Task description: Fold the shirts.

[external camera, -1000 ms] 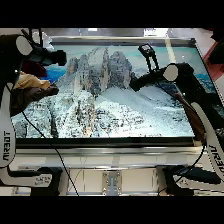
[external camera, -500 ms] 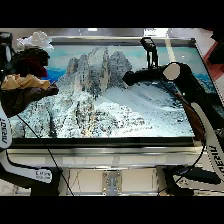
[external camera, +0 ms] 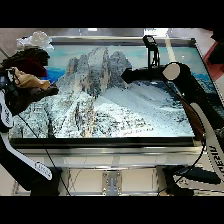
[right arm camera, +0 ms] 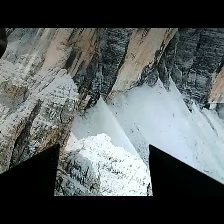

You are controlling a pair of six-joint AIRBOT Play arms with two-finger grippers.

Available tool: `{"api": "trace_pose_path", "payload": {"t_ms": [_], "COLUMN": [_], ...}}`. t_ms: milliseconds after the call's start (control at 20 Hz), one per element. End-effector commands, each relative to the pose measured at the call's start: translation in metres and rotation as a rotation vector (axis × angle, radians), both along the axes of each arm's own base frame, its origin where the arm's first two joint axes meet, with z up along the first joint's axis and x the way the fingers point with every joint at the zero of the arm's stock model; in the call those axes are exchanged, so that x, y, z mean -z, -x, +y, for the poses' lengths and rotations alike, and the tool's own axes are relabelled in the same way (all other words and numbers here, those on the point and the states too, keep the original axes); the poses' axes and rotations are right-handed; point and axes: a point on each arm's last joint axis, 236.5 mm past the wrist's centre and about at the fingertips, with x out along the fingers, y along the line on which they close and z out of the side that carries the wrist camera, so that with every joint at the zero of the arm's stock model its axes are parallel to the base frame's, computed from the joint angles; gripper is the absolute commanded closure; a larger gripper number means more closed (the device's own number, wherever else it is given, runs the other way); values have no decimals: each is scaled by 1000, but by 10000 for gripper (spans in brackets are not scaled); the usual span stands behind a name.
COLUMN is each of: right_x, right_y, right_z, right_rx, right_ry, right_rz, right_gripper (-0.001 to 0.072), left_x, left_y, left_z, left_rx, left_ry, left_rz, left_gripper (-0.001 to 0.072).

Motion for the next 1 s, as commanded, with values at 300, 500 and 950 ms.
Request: {"api": "trace_pose_path", "payload": {"t_ms": [300,500,950], "right_x": [-9,0,-7], "right_y": [-12,-25,-33], "right_z": [-3,-33,-191], "right_rx": [50,67,347], "right_ry": [-26,148,409], "right_rz": [-41,-114,-84], "right_gripper": [217,324,325], "left_x": [3,-82,-393], "left_y": [-12,-51,32], "left_z": [-3,-101,-489], "left_rx": [-16,120,1071], "left_ry": [41,313,544], "left_rz": [-29,-207,-749], "left_gripper": [699,700,701]}}
